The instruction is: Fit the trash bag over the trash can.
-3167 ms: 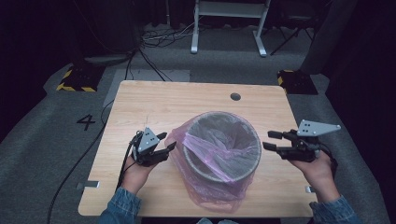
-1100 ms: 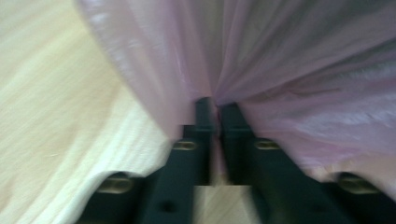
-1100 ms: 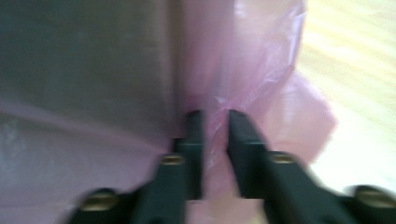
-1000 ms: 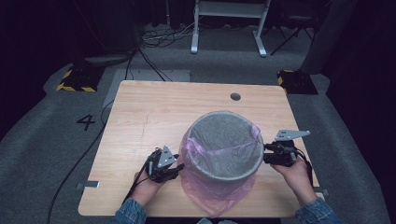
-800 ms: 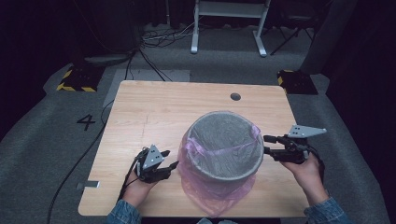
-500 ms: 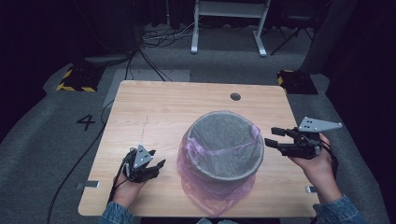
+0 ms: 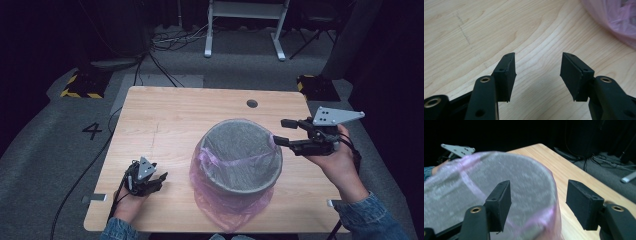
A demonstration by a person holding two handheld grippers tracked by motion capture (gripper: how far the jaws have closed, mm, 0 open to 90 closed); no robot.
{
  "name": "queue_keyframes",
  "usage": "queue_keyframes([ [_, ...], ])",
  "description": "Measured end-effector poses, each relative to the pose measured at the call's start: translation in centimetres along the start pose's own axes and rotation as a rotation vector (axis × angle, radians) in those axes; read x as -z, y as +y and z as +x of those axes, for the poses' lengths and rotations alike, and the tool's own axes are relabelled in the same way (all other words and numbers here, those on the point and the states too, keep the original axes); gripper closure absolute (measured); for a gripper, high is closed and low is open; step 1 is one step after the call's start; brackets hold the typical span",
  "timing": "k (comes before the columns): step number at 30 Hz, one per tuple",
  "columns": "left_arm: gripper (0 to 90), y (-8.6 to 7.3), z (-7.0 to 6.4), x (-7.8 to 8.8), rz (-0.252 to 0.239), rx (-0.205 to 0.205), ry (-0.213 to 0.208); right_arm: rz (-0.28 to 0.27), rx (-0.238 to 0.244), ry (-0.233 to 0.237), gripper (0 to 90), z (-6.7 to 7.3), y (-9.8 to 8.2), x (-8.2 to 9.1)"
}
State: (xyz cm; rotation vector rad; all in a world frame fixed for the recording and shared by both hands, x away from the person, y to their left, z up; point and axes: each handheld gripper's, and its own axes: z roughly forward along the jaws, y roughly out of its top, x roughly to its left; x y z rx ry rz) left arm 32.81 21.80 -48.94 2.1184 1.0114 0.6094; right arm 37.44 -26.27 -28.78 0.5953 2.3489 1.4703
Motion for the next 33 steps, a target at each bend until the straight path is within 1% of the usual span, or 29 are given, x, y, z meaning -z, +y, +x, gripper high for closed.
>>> queue_keyframes([
  [1, 45.5, -0.1, 0.2, -0.2, 0.006, 0.002, 0.002, -0.001, 0.008, 0.01, 36.6, 0.1, 0.3, -0.2],
  [2, 45.4, -0.2, 0.4, -0.3, 0.016, 0.004, 0.003, 0.009, 0.01, 0.022, 36.4, 0.2, 0.7, -0.5],
  [3, 45.2, -0.2, 0.5, -0.5, 0.021, 0.006, 0.001, 0.028, -0.003, 0.033, 35.0, 0.3, 1.0, -0.8],
  [5, 45.0, -0.3, 0.7, -0.7, 0.03, 0.008, 0.006, 0.069, -0.056, 0.04, 32.2, 0.3, 1.4, -1.6],
  [6, 45.0, -0.3, 0.7, -0.7, 0.034, 0.012, 0.005, 0.079, -0.073, 0.045, 31.1, 0.3, 1.6, -1.9],
  [8, 44.9, -0.3, 0.9, -0.8, 0.038, 0.01, 0.003, 0.073, -0.054, 0.062, 30.5, 0.3, 1.9, -2.5],
  [10, 44.8, -0.4, 1.0, -0.9, 0.042, 0.014, 0.003, 0.075, -0.035, 0.057, 25.9, 0.2, 2.3, -3.1],
  [11, 44.7, -0.5, 1.1, -1.0, 0.043, 0.015, 0.002, 0.067, -0.027, 0.054, 23.9, 0.2, 2.4, -3.3],
  [12, 44.2, -0.5, 1.2, -1.1, 0.049, 0.017, -0.003, 0.063, -0.021, 0.055, 23.5, 0.1, 2.6, -3.5],
  [13, 44.1, -0.6, 1.3, -1.2, 0.049, 0.024, -0.006, 0.068, -0.024, 0.064, 23.1, 0.0, 2.8, -3.7],
  [14, 43.9, -0.7, 1.4, -1.2, 0.04, 0.028, -0.013, 0.071, -0.023, 0.073, 21.4, -0.1, 3.0, -3.9],
  [15, 43.9, -0.8, 1.5, -1.3, 0.035, 0.044, -0.023, 0.082, -0.027, 0.077, 18.3, -0.1, 3.3, -4.1],
  [16, 43.9, -0.9, 1.7, -1.3, 0.032, 0.048, -0.027, 0.096, -0.034, 0.082, 15.1, -0.2, 3.4, -4.4],
  [17, 43.8, -0.9, 1.9, -1.3, 0.027, 0.054, -0.028, 0.105, -0.037, 0.085, 14.3, -0.1, 3.6, -4.6],
  [18, 43.8, -1.0, 2.0, -1.3, 0.027, 0.071, -0.032, 0.117, -0.034, 0.083, 14.3, -0.1, 3.8, -4.8],
  [21, 43.7, -1.1, 2.2, -1.3, 0.029, 0.083, -0.025, 0.144, -0.03, 0.057, 14.2, 0.3, 4.1, -5.6],
  [22, 43.5, -1.1, 2.3, -1.3, 0.026, 0.086, -0.024, 0.153, -0.025, 0.067, 14.2, 0.5, 4.2, -5.9],
  [23, 43.2, -1.1, 2.3, -1.3, 0.026, 0.092, -0.026, 0.161, -0.01, 0.092, 14.0, 0.7, 4.3, -6.1],
  [24, 43.1, -1.1, 2.3, -1.3, 0.027, 0.091, -0.024, 0.162, -0.005, 0.113, 14.0, 1.0, 4.3, -6.3],
  [25, 43.1, -1.1, 2.3, -1.3, 0.027, 0.091, -0.024, 0.154, 0.008, 0.117, 14.0, 1.2, 4.4, -6.5],
  [28, 43.1, -1.1, 2.3, -1.3, 0.027, 0.089, -0.023, 0.136, 0.061, 0.101, 14.7, 1.9, 4.8, -6.8],
  [29, 43.1, -1.1, 2.3, -1.3, 0.026, 0.093, -0.024, 0.127, 0.064, 0.102, 15.5, 2.0, 4.9, -7.0],
  [30, 43.1, -1.1, 2.2, -1.3, 0.027, 0.097, -0.025, 0.129, 0.061, 0.093, 15.8, 2.1, 5.0, -7.2],
  [31, 43.1, -1.1, 2.3, -1.3, 0.028, 0.098, -0.024, 0.133, 0.061, 0.08, 18.4, 2.3, 5.1, -7.5],
  [32, 43.0, -1.1, 2.3, -1.3, 0.028, 0.1, -0.025, 0.133, 0.062, 0.078, 22.6, 2.4, 5.1, -7.8],
  [33, 43.0, -1.1, 2.3, -1.3, 0.03, 0.103, -0.026, 0.137, 0.062, 0.085, 24.3, 2.6, 5.1, -8.1],
])
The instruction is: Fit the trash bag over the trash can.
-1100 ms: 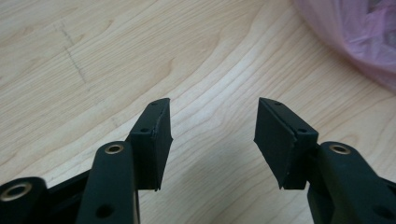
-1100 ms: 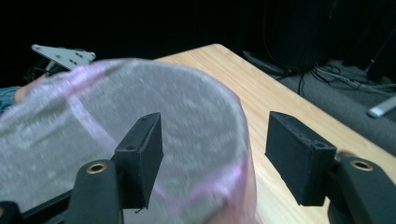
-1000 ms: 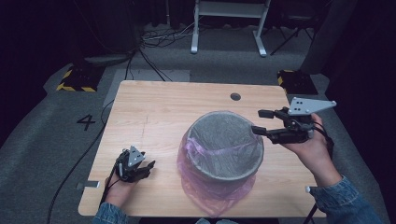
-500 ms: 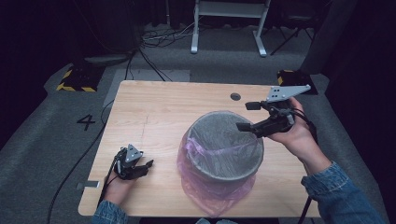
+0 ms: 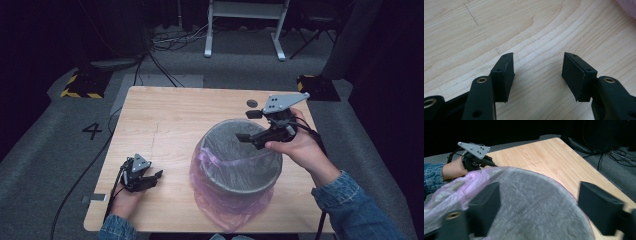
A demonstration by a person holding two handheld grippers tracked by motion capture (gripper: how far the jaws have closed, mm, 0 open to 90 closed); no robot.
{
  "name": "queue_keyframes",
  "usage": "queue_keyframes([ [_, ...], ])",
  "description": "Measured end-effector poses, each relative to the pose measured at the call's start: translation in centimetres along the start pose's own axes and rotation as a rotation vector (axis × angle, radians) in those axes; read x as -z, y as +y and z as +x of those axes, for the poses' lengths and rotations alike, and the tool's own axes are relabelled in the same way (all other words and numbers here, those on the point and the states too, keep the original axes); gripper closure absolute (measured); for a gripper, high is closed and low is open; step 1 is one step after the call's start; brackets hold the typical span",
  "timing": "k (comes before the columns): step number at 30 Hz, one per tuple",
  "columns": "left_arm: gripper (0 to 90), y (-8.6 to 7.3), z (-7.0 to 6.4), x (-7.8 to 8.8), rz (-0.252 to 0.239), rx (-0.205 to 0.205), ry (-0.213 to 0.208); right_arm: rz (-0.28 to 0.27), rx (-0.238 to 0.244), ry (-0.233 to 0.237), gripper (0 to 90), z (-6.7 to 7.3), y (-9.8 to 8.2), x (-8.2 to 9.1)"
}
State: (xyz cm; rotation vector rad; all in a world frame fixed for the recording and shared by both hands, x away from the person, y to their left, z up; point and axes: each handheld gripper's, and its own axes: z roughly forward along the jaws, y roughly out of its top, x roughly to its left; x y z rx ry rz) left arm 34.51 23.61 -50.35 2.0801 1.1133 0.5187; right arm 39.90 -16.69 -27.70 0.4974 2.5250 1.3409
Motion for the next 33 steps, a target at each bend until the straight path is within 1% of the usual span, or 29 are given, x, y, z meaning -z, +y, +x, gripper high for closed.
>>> queue_keyframes([
  [1, 42.8, 0.0, 0.0, 0.0, 0.002, 0.0, 0.0, 0.008, 0.003, 0.005, 28.0, 0.2, 0.1, -0.4],
  [3, 42.8, 0.0, 0.0, 0.0, 0.003, 0.0, -0.001, 0.021, 0.016, 0.015, 30.1, 0.6, 0.1, -1.1],
  [4, 42.8, 0.0, 0.0, 0.0, 0.002, 0.001, -0.002, 0.025, 0.007, 0.016, 32.7, 0.8, 0.1, -1.5],
  [5, 42.7, 0.0, 0.0, 0.0, 0.001, 0.001, -0.001, 0.037, -0.021, 0.019, 31.6, 0.8, 0.0, -1.8],
  [6, 42.6, 0.0, 0.0, 0.0, 0.003, 0.002, -0.001, 0.049, -0.072, 0.013, 26.7, 0.9, -0.1, -2.1],
  [7, 42.5, 0.0, 0.0, 0.0, 0.003, 0.001, -0.002, 0.046, -0.104, 0.02, 26.9, 0.9, -0.2, -2.6],
  [8, 42.4, 0.0, 0.0, 0.0, 0.003, 0.002, -0.003, 0.045, -0.089, 0.032, 32.9, 1.0, -0.2, -2.9],
  [9, 42.3, 0.0, 0.1, 0.0, 0.002, 0.002, -0.002, 0.055, -0.063, 0.042, 33.8, 1.0, -0.2, -3.3],
  [10, 42.3, 0.0, 0.1, 0.0, 0.004, 0.002, -0.003, 0.068, -0.059, 0.043, 31.4, 1.1, -0.3, -3.6],
  [13, 42.3, 0.0, 0.1, 0.0, 0.002, 0.007, -0.005, 0.094, -0.034, 0.032, 30.7, 1.4, -0.5, -4.7],
  [15, 42.2, 0.0, 0.1, 0.0, 0.002, 0.007, -0.005, 0.105, -0.043, 0.034, 28.7, 1.5, -0.7, -5.4],
  [17, 42.2, 0.0, 0.1, 0.0, 0.002, 0.008, -0.006, 0.108, -0.036, 0.029, 26.8, 1.5, -0.9, -5.9],
  [18, 42.1, 0.0, 0.1, 0.0, 0.002, 0.009, -0.006, 0.117, -0.033, 0.029, 26.7, 1.5, -1.1, -6.2],
  [21, 41.9, 0.0, 0.2, 0.0, 0.001, 0.012, -0.009, 0.171, 0.008, 0.013, 26.6, 1.3, -1.6, -6.8],
  [23, 41.6, 0.0, 0.2, 0.0, 0.007, 0.019, -0.011, 0.189, 0.0, 0.004, 26.9, 1.1, -2.0, -7.2],
  [26, 41.4, 0.0, 0.2, 0.0, 0.007, 0.018, -0.01, 0.2, -0.022, 0.008, 28.3, 1.0, -2.6, -7.8],
  [28, 41.4, 0.0, 0.2, 0.0, 0.007, 0.018, -0.01, 0.208, -0.02, 0.008, 28.9, 1.0, -2.9, -8.2],
  [33, 41.4, 0.0, 0.2, 0.0, 0.007, 0.017, -0.009, 0.254, -0.013, 0.01, 28.1, 1.3, -3.5, -9.3],
])
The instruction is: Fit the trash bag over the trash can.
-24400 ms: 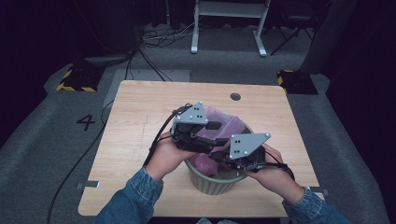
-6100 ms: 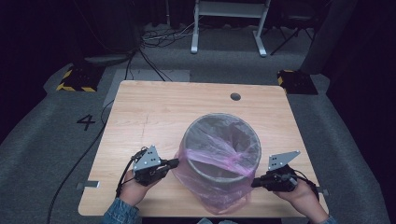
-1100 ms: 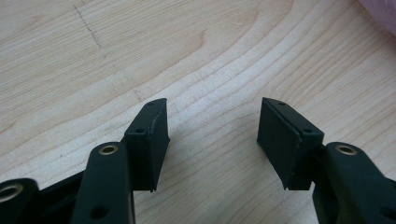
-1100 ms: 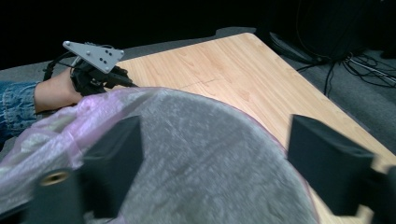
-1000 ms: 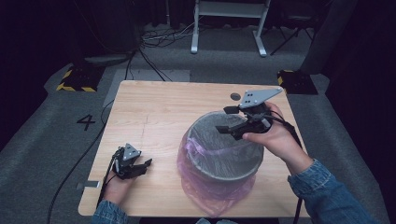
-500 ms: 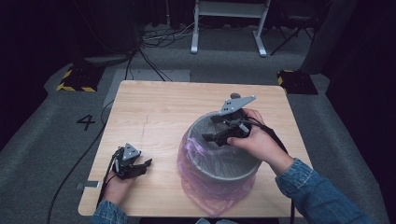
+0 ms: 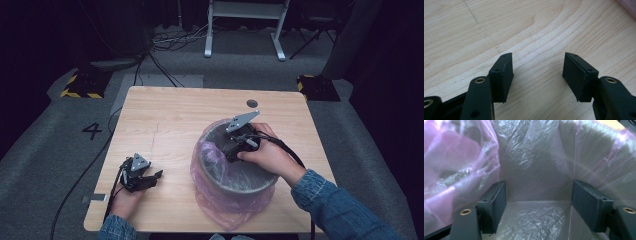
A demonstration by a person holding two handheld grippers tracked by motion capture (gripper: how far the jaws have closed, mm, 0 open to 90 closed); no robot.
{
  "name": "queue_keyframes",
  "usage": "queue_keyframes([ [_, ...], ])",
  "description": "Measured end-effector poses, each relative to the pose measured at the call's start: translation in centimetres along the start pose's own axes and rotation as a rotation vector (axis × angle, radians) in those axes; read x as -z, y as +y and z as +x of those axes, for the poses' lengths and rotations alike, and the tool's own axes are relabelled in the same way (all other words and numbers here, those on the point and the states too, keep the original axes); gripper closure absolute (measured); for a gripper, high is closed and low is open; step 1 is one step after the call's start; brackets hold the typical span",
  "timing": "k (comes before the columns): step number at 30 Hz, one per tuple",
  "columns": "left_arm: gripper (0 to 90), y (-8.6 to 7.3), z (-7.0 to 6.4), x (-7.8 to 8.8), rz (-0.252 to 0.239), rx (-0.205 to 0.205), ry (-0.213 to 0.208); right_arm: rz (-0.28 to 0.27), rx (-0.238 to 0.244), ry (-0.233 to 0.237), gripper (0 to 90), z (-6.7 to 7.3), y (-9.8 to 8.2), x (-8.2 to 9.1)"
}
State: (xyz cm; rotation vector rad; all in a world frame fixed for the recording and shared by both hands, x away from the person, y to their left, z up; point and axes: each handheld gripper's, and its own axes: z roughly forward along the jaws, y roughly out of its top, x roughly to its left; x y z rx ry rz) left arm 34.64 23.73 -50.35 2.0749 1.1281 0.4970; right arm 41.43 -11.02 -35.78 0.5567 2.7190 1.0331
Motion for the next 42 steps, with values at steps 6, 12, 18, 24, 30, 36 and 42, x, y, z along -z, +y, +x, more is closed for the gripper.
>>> queue_keyframes([
  [6, 41.1, 0.0, 0.0, 0.0, 0.001, 0.002, 0.001, 0.103, -0.01, 0.026, 27.5, 0.3, -0.5, -1.7],
  [12, 41.1, 0.0, 0.0, 0.0, -0.004, 0.004, 0.004, 0.171, -0.024, 0.059, 25.4, 0.6, -0.8, -3.1],
  [18, 41.1, 0.0, -0.1, 0.0, -0.003, 0.004, 0.004, 0.208, -0.032, 0.069, 26.2, 0.5, -1.0, -3.8],
  [24, 41.1, 0.0, 0.0, 0.0, -0.001, 0.005, 0.002, 0.083, -0.014, 0.043, 31.3, 0.3, 0.3, -0.9],
  [30, 41.0, 0.0, 0.0, 0.0, 0.0, 0.006, 0.003, -0.041, -0.036, 0.011, 32.3, 0.0, 1.4, 2.4],
  [36, 41.0, 0.0, 0.0, 0.0, 0.0, 0.007, 0.003, -0.208, -0.027, 0.037, 33.8, 0.6, 2.7, 5.4],
  [42, 41.0, 0.0, -0.1, 0.0, -0.003, 0.006, 0.005, -0.244, 0.001, 0.159, 31.5, 2.9, 3.2, 5.9],
])
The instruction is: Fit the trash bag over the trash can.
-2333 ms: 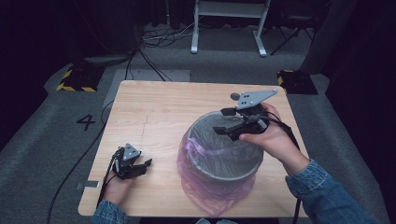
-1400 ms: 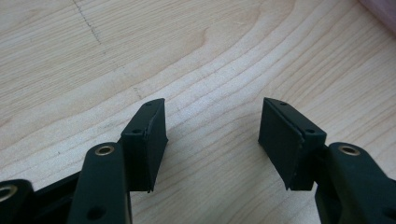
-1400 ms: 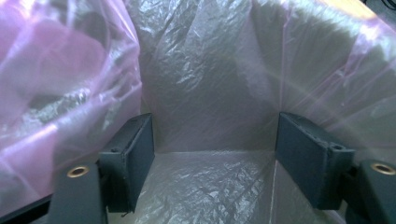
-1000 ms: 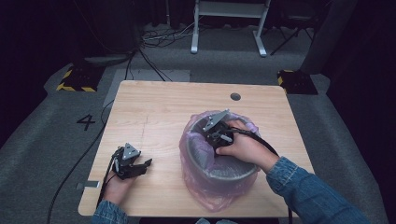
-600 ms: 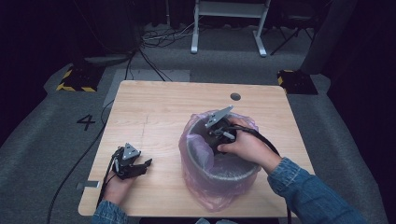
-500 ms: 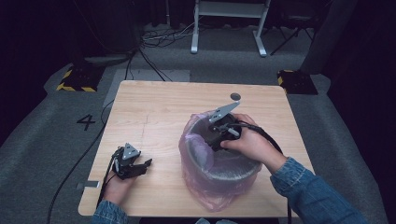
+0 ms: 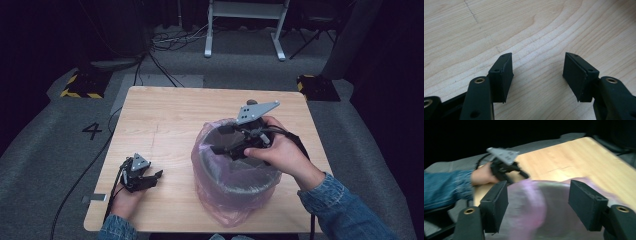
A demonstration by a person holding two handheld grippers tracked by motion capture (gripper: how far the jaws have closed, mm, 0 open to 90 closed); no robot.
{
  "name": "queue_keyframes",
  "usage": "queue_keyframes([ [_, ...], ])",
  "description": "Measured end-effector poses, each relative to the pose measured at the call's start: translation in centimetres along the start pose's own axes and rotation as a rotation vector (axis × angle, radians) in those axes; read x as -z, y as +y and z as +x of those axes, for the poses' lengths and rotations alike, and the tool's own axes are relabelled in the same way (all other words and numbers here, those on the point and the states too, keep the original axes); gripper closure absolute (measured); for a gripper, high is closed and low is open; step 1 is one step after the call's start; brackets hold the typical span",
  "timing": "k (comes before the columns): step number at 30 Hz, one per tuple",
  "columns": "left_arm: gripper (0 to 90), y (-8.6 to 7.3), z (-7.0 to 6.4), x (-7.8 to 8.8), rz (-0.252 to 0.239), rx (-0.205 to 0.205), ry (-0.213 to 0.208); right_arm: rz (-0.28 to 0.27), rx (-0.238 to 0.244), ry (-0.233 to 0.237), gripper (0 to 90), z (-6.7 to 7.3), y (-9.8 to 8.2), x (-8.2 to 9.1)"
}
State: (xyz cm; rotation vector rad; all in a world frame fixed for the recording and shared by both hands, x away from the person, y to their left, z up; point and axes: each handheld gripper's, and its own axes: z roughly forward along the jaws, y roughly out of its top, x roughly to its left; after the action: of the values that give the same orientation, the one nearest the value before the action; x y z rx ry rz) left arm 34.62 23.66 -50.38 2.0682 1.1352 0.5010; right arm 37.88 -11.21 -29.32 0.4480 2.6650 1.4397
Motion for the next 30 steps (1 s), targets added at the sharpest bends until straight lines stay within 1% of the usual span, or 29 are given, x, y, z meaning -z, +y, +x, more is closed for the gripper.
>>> queue_keyframes([
  [1, 41.0, 0.0, 0.0, 0.0, 0.002, -0.002, 0.001, 0.014, 0.004, 0.013, 31.5, 0.3, -0.1, -0.3],
  [4, 40.9, 0.0, 0.0, 0.0, 0.001, 0.0, 0.0, 0.073, 0.01, 0.027, 32.5, 0.7, -0.8, -1.6],
  [6, 41.0, 0.0, 0.0, 0.0, 0.003, 0.0, -0.001, 0.114, 0.008, 0.038, 36.7, 0.8, -1.3, -2.6],
  [8, 41.0, 0.0, 0.0, 0.0, 0.004, 0.0, -0.002, 0.157, 0.0, 0.048, 44.6, 0.6, -1.7, -3.5],
  [10, 40.9, 0.0, 0.0, 0.0, 0.004, -0.001, -0.003, 0.191, -0.007, 0.049, 45.9, 0.4, -2.1, -4.2],
  [13, 40.8, 0.0, 0.1, 0.0, 0.004, -0.002, -0.002, 0.246, -0.005, 0.014, 44.6, 0.1, -2.8, -5.3],
  [17, 40.9, 0.0, 0.0, 0.0, 0.004, -0.003, -0.001, 0.322, 0.004, -0.003, 42.2, -0.2, -3.7, -6.7],
  [21, 40.9, 0.0, 0.1, 0.0, 0.004, -0.002, -0.002, 0.399, 0.044, -0.016, 39.5, -0.3, -4.5, -8.2],
  [23, 40.9, 0.0, 0.1, 0.0, 0.004, -0.002, -0.002, 0.441, 0.051, -0.025, 39.5, -0.3, -5.0, -8.8],
  [25, 40.9, 0.0, 0.1, 0.0, 0.004, -0.002, -0.002, 0.47, 0.08, -0.026, 38.7, -0.2, -5.4, -9.4],
  [27, 40.9, 0.0, 0.1, 0.0, 0.004, -0.002, -0.002, 0.497, 0.086, -0.033, 37.5, -0.1, -5.9, -9.9],
  [29, 40.9, 0.0, 0.1, 0.0, 0.004, -0.002, -0.002, 0.518, 0.087, -0.028, 36.2, -0.1, -6.1, -10.2],
  [30, 40.9, 0.0, 0.0, 0.0, 0.004, -0.003, -0.001, 0.519, 0.084, -0.029, 35.8, -0.1, -6.2, -10.3],
])
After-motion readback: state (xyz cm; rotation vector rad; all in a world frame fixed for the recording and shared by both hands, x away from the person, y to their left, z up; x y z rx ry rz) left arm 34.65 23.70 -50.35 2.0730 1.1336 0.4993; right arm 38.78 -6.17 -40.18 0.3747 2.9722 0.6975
